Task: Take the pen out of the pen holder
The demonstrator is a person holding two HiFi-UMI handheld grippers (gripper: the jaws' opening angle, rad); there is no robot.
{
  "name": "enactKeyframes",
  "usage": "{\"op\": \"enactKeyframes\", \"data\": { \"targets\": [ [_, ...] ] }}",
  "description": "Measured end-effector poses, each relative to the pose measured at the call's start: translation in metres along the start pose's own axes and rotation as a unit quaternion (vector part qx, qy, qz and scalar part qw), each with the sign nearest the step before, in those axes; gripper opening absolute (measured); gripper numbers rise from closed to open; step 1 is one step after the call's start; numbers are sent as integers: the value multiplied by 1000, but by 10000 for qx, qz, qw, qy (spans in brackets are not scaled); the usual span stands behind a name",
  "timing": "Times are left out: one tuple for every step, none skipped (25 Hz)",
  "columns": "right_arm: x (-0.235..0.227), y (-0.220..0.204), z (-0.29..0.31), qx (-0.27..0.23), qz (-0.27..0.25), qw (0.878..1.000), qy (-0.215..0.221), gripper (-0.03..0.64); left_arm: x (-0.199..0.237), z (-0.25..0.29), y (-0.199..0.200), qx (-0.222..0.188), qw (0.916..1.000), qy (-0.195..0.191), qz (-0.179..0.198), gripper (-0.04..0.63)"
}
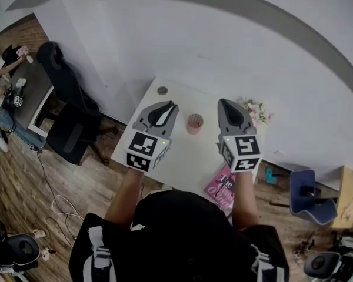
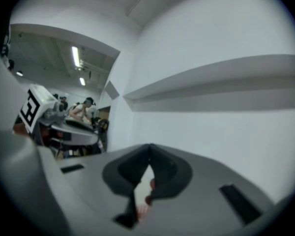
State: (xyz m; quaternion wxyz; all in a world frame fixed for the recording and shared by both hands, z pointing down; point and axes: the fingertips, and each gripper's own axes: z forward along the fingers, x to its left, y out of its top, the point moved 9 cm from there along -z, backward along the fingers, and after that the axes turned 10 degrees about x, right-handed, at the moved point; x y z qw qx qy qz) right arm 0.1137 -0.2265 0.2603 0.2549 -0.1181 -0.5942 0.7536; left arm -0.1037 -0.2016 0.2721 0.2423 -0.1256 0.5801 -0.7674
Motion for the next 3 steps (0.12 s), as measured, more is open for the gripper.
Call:
{"op": "enactKeyframes", "data": {
  "targets": [
    [0, 0, 0, 1, -7, 10000, 3, 34, 0, 0, 0, 4, 10000, 9, 9, 60],
    [1, 0, 0, 2, -15, 10000, 4, 34, 0, 0, 0, 5, 10000, 13, 12, 60],
    [1, 0, -1, 3, -23, 10000, 5, 34, 0, 0, 0, 4, 10000, 16, 12, 60]
  ]
}}
